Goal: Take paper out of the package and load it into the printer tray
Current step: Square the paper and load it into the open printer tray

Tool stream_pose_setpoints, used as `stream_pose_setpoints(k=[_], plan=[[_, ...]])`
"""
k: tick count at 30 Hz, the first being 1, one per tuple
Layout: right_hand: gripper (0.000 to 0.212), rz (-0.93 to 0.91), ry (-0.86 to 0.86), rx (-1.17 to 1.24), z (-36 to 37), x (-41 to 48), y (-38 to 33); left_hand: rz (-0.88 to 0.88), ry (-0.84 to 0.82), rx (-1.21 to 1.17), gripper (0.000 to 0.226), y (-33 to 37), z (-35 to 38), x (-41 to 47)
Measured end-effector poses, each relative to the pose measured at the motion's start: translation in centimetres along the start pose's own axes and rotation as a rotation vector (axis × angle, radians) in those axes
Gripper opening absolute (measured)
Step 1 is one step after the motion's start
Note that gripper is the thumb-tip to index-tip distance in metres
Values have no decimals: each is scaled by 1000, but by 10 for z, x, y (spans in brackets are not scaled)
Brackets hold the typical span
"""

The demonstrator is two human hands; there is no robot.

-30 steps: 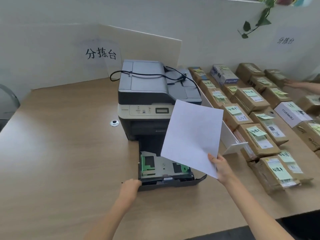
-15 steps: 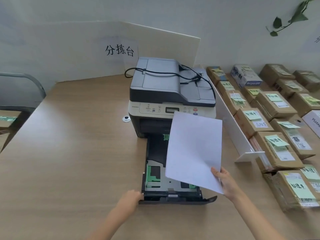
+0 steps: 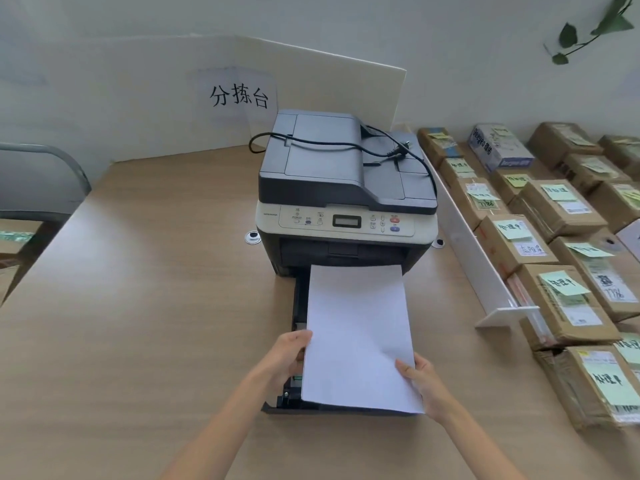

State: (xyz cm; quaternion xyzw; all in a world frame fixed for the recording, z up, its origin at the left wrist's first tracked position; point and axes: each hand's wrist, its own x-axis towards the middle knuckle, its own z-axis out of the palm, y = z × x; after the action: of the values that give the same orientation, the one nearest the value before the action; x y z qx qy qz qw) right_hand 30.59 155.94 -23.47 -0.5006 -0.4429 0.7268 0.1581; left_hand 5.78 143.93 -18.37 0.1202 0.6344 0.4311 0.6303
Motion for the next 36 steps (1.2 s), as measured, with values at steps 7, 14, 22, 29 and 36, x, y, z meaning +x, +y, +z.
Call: stream_pose_setpoints(k=[7,14,22,29,36], plan=[[25,49,-6,-161,15,20,-7,-44,196,208,26,2,-3,31],[23,136,12,-159,15,42,-13,-65,267,220,37,1,-6,59],[23,144,-19,-175,24,60,-21,-33,386,281,30,-9,-9,87],[29,151,83,-209,30,80,-7,-27,444,362,39,-15,-3,104],[31,190,189,-264,34,90,10,-16,393,534,24,-24,2,110]])
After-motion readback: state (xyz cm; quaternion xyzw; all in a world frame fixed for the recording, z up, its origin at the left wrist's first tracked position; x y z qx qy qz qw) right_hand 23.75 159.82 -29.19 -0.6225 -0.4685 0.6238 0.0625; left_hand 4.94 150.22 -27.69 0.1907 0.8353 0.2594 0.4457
